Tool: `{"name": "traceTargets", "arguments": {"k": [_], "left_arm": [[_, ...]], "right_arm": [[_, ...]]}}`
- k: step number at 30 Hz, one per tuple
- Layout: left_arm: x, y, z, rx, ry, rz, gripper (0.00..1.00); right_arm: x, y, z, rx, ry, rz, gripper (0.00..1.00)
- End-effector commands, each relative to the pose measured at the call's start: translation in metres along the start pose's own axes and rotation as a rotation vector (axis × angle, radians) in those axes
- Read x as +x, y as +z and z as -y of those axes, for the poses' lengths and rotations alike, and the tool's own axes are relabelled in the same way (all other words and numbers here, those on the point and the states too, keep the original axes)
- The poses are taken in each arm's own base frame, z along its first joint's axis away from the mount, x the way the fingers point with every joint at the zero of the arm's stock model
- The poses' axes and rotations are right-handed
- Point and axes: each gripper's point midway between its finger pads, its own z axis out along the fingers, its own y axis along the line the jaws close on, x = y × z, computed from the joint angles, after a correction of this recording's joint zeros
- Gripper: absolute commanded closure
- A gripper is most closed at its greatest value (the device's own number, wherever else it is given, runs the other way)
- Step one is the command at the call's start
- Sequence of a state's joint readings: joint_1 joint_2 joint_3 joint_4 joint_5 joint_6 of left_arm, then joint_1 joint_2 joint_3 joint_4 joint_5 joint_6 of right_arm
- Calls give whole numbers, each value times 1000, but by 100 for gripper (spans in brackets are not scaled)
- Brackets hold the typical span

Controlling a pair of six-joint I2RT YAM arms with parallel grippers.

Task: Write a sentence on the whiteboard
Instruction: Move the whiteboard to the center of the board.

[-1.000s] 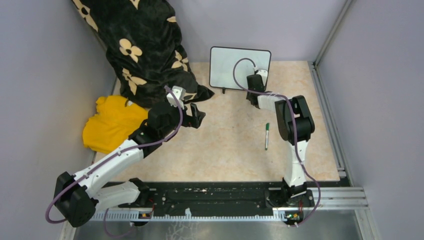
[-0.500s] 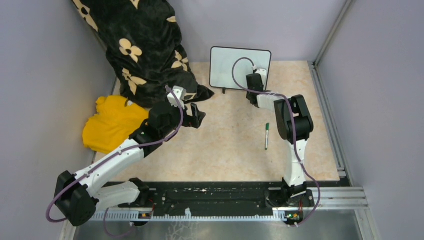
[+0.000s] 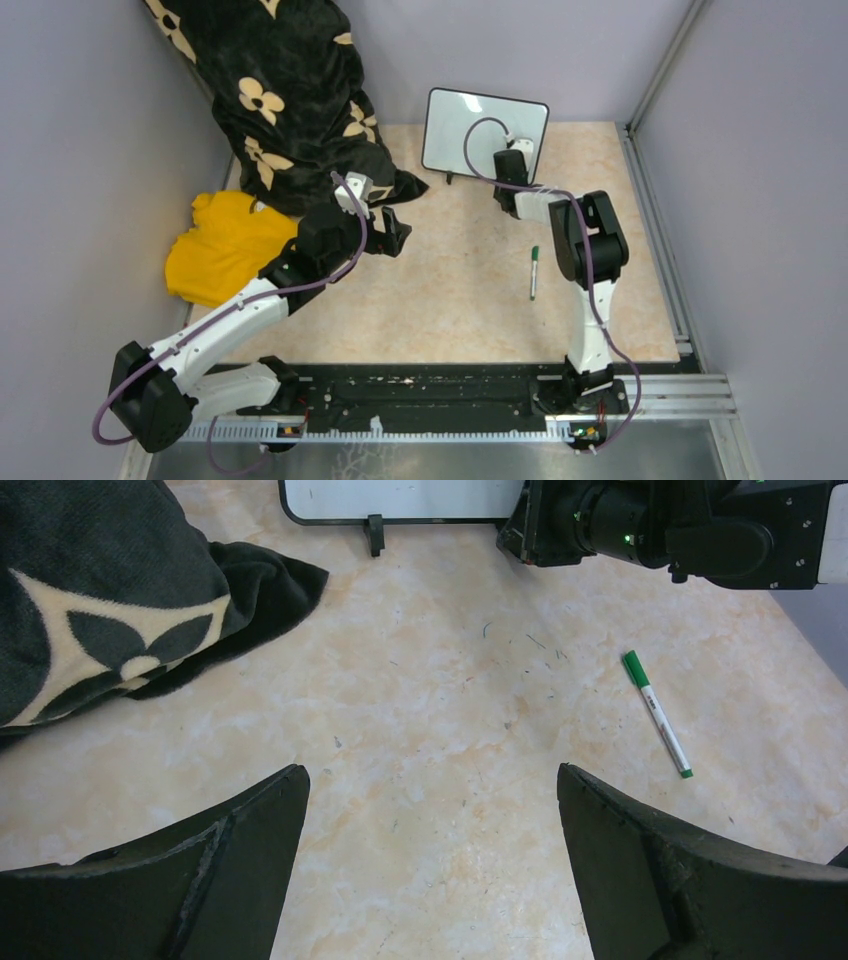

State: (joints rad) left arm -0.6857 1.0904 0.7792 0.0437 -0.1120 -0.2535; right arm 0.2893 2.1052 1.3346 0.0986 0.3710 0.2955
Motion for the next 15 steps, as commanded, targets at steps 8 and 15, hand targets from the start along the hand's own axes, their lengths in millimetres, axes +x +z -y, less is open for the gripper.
{"name": "traceTargets", "arguments": {"k": [8, 15], "left_arm": [[-16, -7, 8, 31, -11, 50, 1], [-18, -9, 7, 24, -10, 59, 1]], "right_arm": [[8, -44, 5, -11, -30, 21, 100], [30, -75, 9, -16, -34, -8, 100]]}}
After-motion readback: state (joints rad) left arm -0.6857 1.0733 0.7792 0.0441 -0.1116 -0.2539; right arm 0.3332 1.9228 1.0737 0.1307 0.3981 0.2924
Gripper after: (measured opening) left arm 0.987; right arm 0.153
